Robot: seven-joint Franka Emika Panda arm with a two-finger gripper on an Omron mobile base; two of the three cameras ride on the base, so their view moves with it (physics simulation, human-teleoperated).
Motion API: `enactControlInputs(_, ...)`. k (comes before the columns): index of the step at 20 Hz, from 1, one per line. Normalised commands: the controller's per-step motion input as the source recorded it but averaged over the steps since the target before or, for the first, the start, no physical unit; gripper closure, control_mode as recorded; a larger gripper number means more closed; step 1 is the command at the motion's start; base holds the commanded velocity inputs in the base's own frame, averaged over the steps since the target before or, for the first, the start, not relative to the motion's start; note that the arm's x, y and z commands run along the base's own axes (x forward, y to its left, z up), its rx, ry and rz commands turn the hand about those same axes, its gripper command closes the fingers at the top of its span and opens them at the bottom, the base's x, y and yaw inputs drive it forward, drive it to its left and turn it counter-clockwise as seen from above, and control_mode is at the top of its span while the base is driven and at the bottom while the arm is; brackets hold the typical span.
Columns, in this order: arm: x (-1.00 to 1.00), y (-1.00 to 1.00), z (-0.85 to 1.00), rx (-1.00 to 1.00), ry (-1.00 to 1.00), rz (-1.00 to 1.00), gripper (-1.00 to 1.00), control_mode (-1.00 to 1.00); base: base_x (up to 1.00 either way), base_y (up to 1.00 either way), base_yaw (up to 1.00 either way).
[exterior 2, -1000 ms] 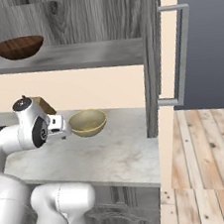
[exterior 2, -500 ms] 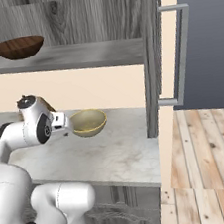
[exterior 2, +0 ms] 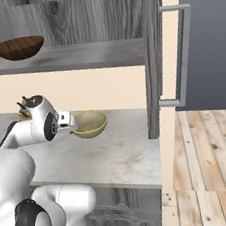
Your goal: Open the cabinet. Pick the bowls from the counter and place them in the cabinet. Then close the cabinet.
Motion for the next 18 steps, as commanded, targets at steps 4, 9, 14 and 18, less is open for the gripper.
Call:
enactControlInputs(4, 0.4, 0.0, -0.17, 0.0, 0.02, 0.0, -1.0, -1.0, 0.0, 0.0, 0.0)
enactControlInputs(9, 0.38, 0.0, -0.16, 0.0, 0.02, 0.0, -1.0, -1.0, 0.0, 0.0, 0.0)
enactControlInputs(14, 0.37, 0.0, -0.12, 0.0, 0.05, 0.0, -1.0, -1.0, 0.0, 0.0, 0.0)
enactControlInputs(18, 0.34, 0.0, -0.11, 0.0, 0.08, 0.0, -1.0, -1.0, 0.0, 0.0, 0.0)
